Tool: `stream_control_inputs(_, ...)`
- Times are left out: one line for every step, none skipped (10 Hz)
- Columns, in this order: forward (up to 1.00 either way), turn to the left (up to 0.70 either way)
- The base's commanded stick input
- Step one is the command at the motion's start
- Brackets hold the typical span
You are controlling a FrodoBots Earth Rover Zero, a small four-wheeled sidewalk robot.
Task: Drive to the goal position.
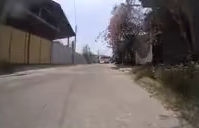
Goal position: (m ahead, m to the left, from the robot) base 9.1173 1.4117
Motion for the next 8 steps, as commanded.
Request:
stream_control_inputs(1.0,0.0)
stream_control_inputs(1.0,0.0)
stream_control_inputs(1.0,0.0)
stream_control_inputs(1.0,0.0)
stream_control_inputs(1.0,0.0)
stream_control_inputs(1.0,0.0)
stream_control_inputs(1.0,0.0)
stream_control_inputs(1.0,0.0)
